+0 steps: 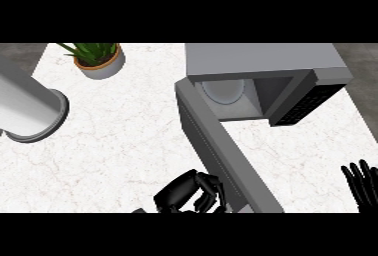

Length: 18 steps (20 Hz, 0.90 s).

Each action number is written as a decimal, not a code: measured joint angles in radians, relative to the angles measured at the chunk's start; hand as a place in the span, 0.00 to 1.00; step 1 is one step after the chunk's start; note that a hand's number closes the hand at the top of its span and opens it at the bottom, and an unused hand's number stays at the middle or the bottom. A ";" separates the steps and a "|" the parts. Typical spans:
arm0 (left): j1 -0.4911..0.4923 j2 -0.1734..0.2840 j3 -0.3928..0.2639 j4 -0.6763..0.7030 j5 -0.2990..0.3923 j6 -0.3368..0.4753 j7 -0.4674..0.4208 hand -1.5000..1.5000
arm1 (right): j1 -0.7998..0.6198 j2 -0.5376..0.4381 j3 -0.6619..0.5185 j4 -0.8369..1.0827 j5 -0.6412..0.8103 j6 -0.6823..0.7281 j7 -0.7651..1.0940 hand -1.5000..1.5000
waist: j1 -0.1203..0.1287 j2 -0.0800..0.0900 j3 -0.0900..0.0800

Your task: Pick up the milk, place it into the microwave and close the microwave

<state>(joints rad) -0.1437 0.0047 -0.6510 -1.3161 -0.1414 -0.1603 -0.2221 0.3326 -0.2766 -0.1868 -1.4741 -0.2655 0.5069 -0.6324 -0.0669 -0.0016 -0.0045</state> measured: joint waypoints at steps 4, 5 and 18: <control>-0.093 0.008 -0.127 0.054 0.087 0.162 0.034 1.00 | 0.047 -0.013 0.030 -0.125 -0.064 0.038 0.061 0.00 | -0.008 0.003 0.000; -0.112 0.011 -0.154 0.060 0.108 0.206 0.047 1.00 | 0.054 -0.013 0.041 -0.160 -0.076 0.040 0.080 0.00 | -0.011 0.004 0.000; -0.379 0.016 -0.328 0.160 0.340 0.597 0.075 1.00 | 0.088 -0.080 0.097 -0.441 -0.208 0.089 0.239 0.00 | -0.078 0.021 -0.001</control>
<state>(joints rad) -0.5230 0.0208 -0.9792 -1.1559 0.1985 0.4369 -0.1468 0.4206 -0.3565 -0.0902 -1.9151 -0.4732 0.5958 -0.3930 -0.1452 0.0194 -0.0058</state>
